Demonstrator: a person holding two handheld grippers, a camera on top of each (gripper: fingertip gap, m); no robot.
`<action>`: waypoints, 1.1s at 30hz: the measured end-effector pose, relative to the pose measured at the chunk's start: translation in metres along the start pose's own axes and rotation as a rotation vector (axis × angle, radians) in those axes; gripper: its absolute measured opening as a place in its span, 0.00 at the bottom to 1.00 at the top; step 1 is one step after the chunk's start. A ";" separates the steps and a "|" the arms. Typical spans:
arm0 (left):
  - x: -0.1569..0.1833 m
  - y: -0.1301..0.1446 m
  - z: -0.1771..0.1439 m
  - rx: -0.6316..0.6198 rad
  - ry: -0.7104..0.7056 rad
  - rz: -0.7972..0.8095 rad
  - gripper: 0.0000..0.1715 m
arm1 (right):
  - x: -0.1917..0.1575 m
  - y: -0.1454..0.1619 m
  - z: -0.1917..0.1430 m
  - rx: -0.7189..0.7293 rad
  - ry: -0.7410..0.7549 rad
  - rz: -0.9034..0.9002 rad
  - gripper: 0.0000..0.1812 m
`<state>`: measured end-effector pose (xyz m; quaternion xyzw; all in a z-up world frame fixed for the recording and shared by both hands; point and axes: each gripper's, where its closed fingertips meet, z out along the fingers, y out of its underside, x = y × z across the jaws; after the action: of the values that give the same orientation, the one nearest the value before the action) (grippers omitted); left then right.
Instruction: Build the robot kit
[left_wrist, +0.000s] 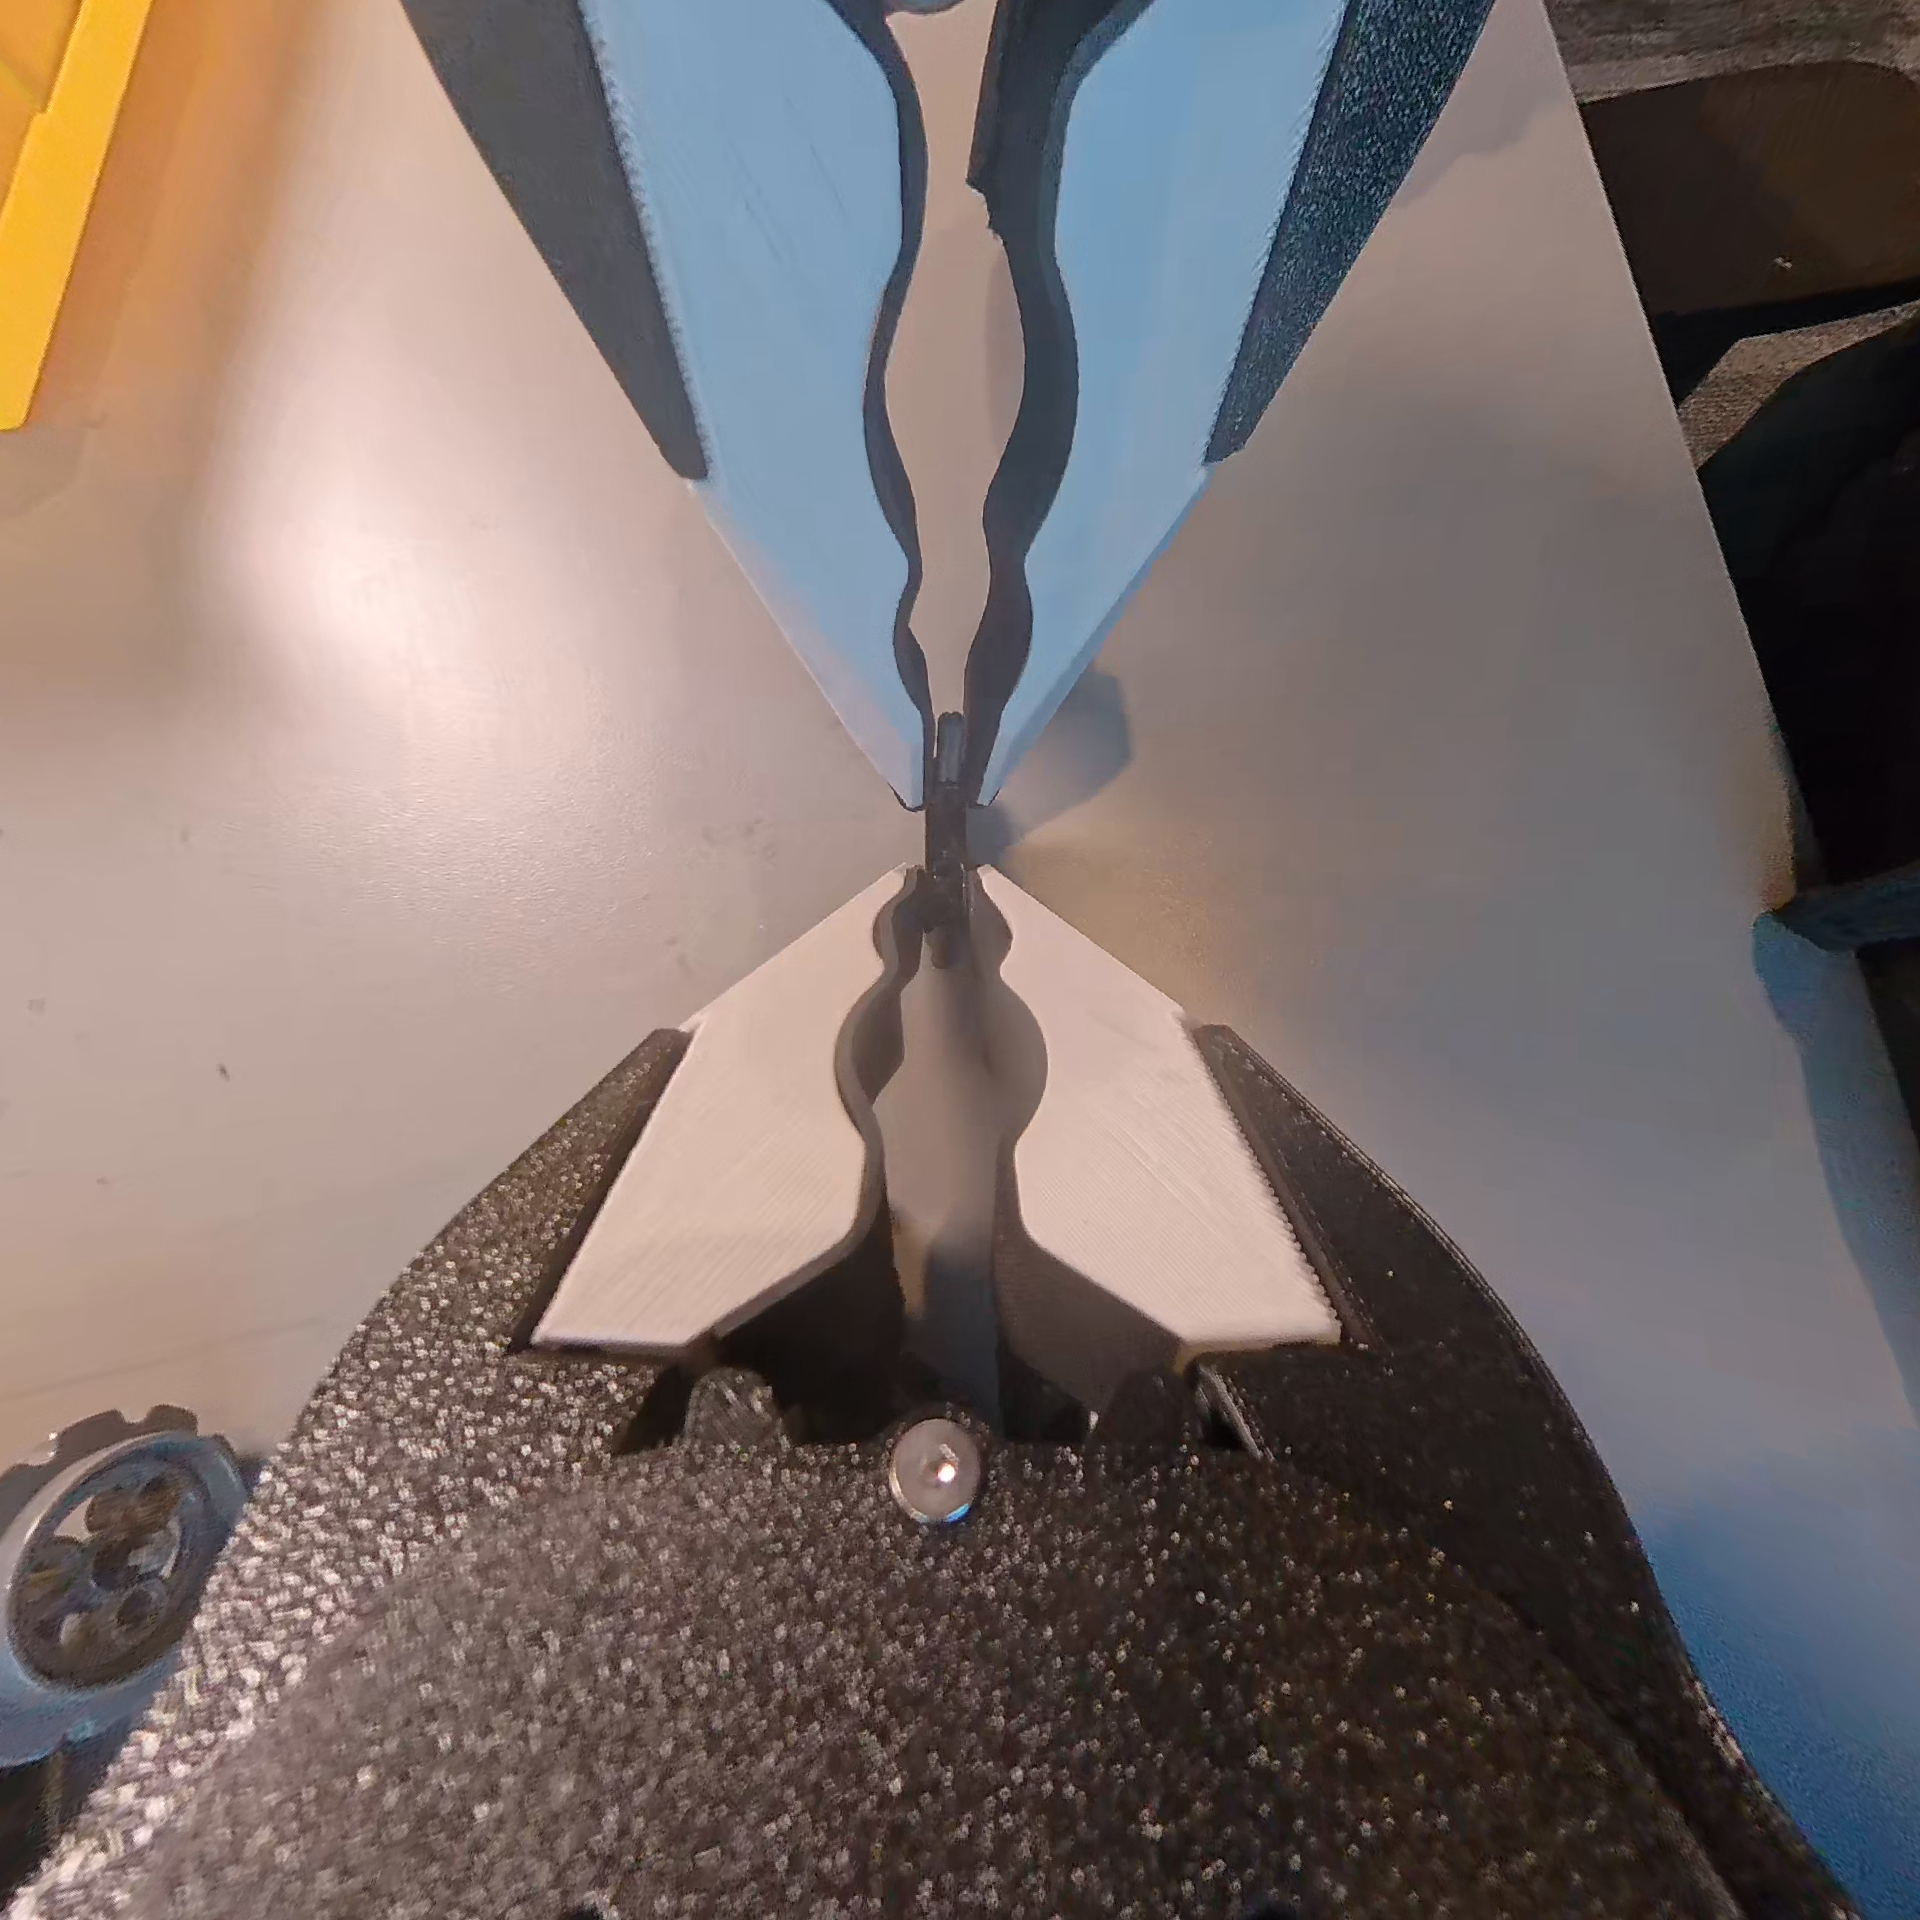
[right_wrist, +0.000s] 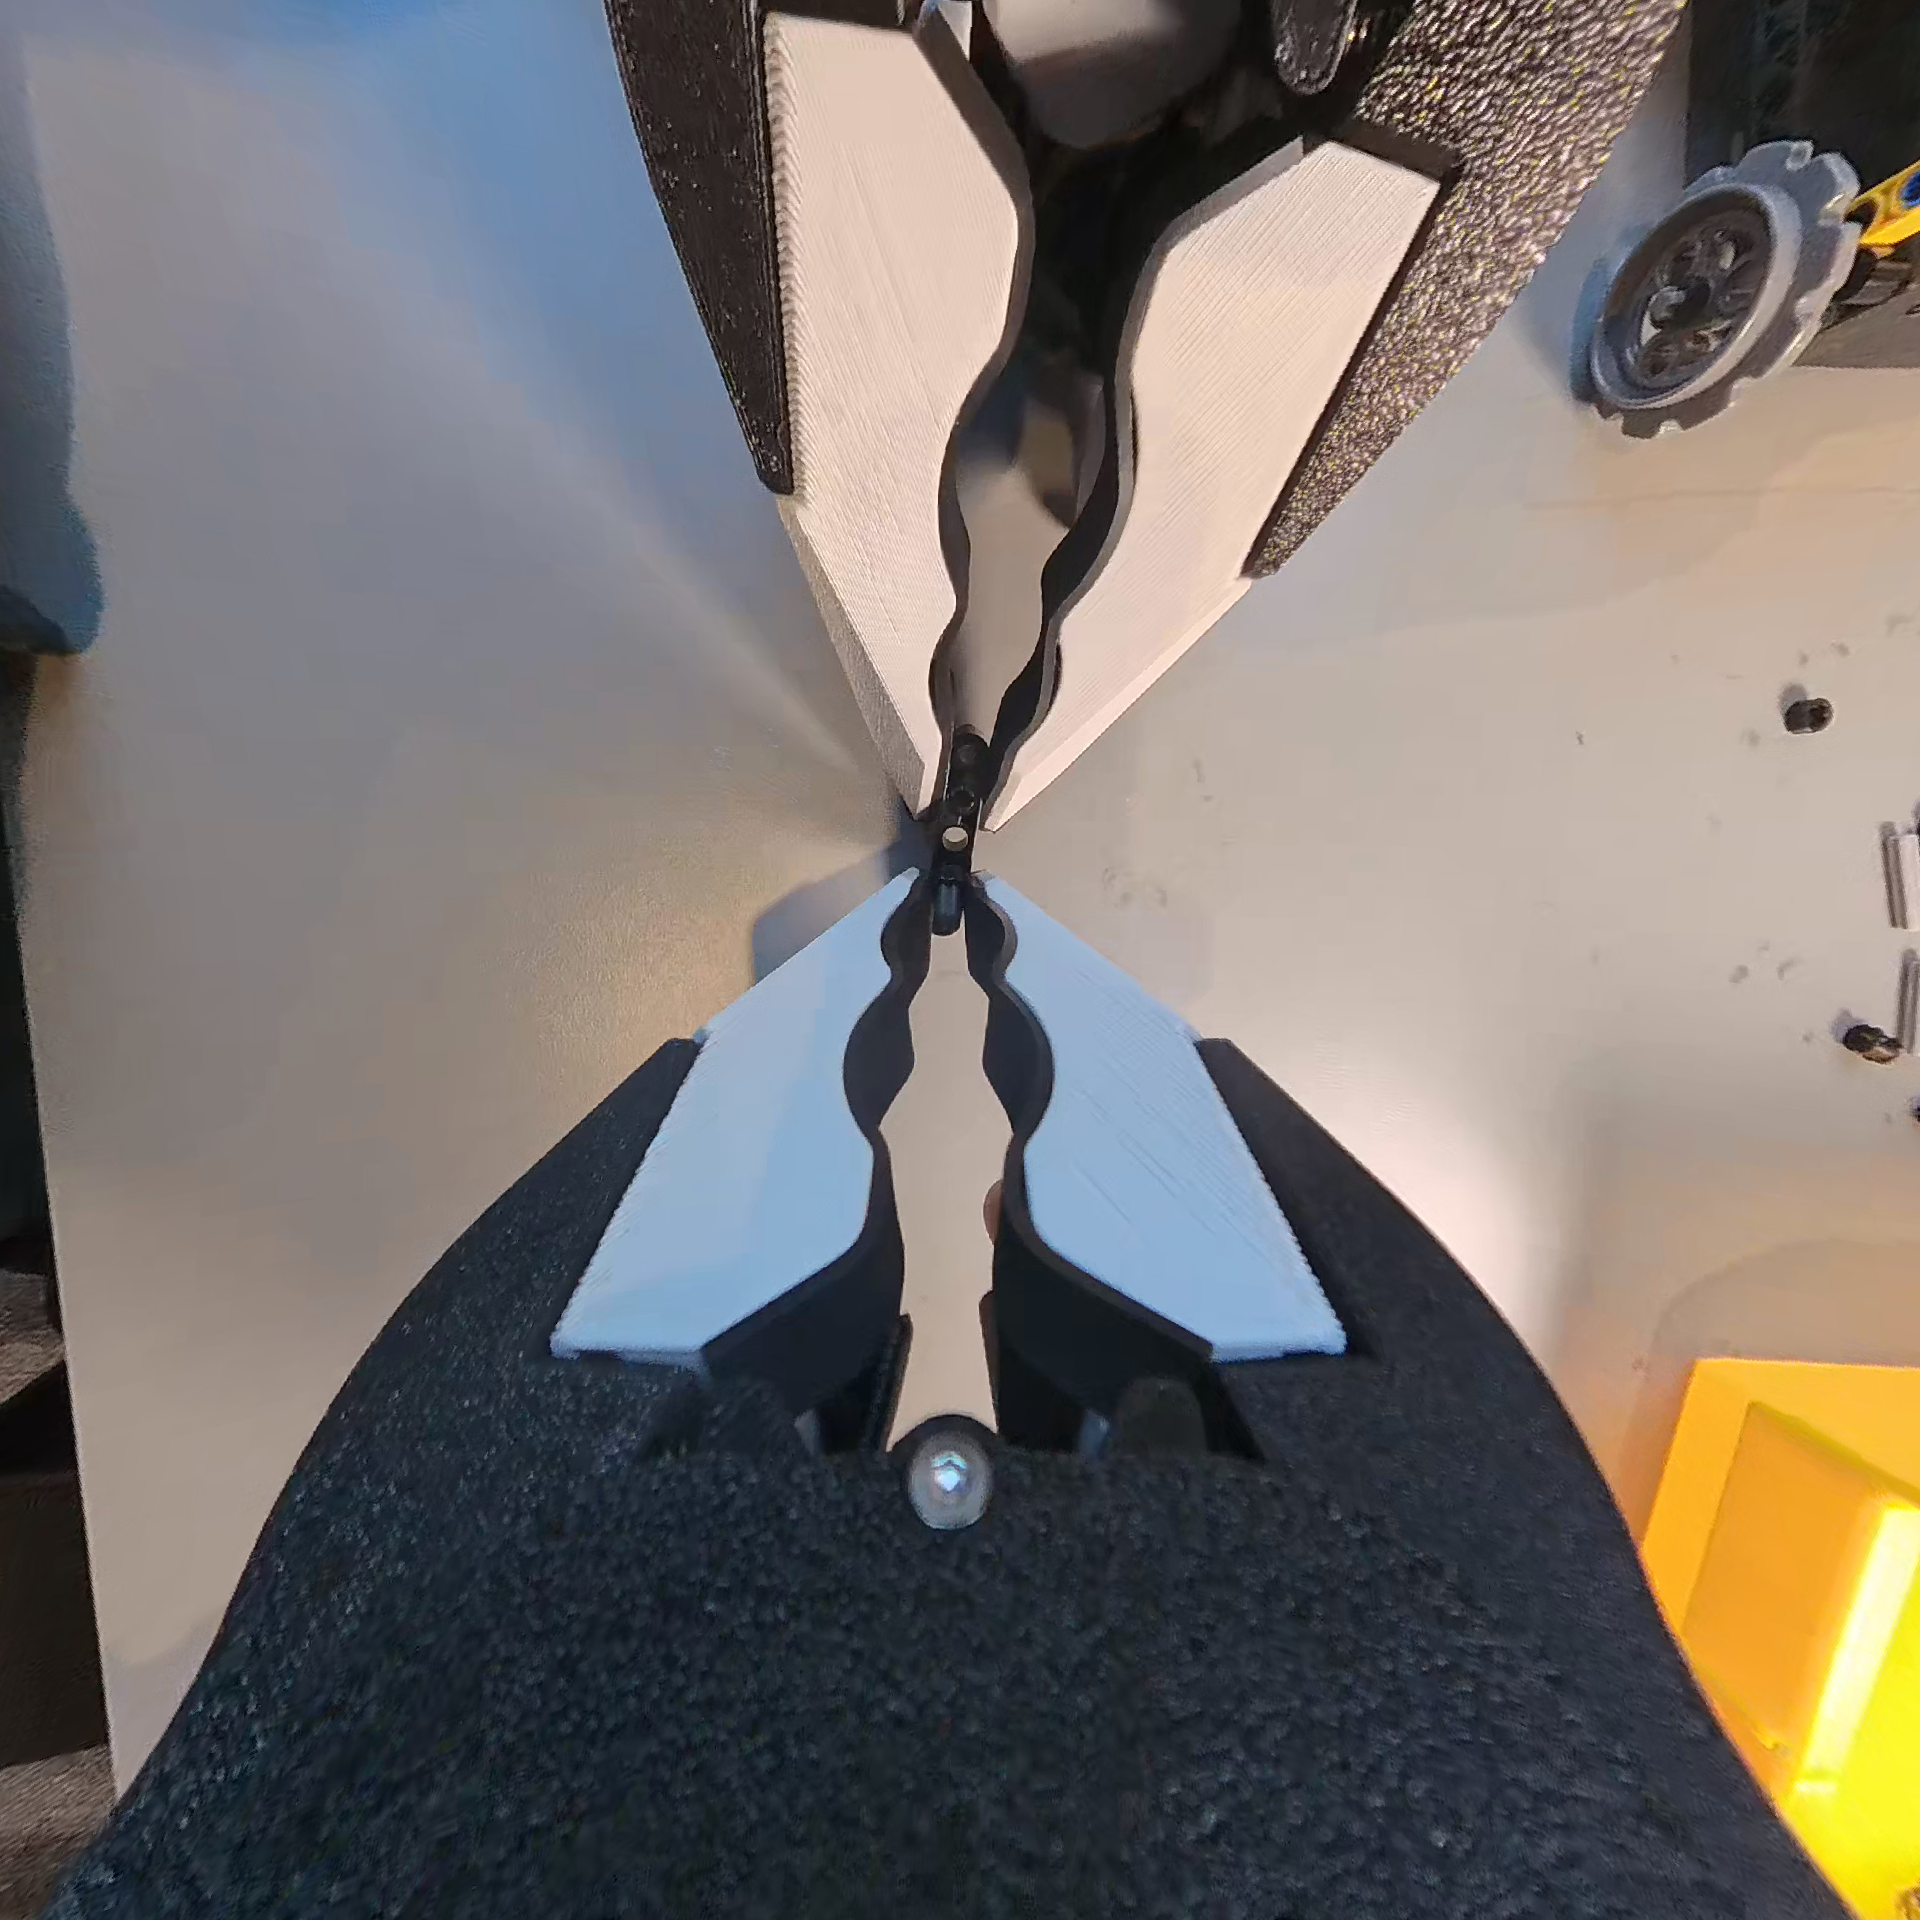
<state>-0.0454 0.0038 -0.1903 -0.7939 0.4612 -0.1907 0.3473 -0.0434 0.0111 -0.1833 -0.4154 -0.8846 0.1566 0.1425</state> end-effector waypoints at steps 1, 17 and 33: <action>0.000 0.000 0.000 -0.002 -0.001 0.002 0.03 | 0.000 0.000 0.000 0.002 -0.005 0.006 0.03; 0.001 0.004 -0.002 -0.005 0.002 0.017 0.03 | -0.001 -0.005 -0.007 0.157 0.014 0.088 0.04; 0.009 -0.034 -0.030 0.236 0.035 0.053 0.09 | -0.003 -0.032 -0.030 0.328 -0.055 0.090 0.02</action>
<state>-0.0394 -0.0042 -0.1450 -0.7317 0.4624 -0.2483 0.4350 -0.0520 -0.0060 -0.1432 -0.4216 -0.8311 0.3165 0.1770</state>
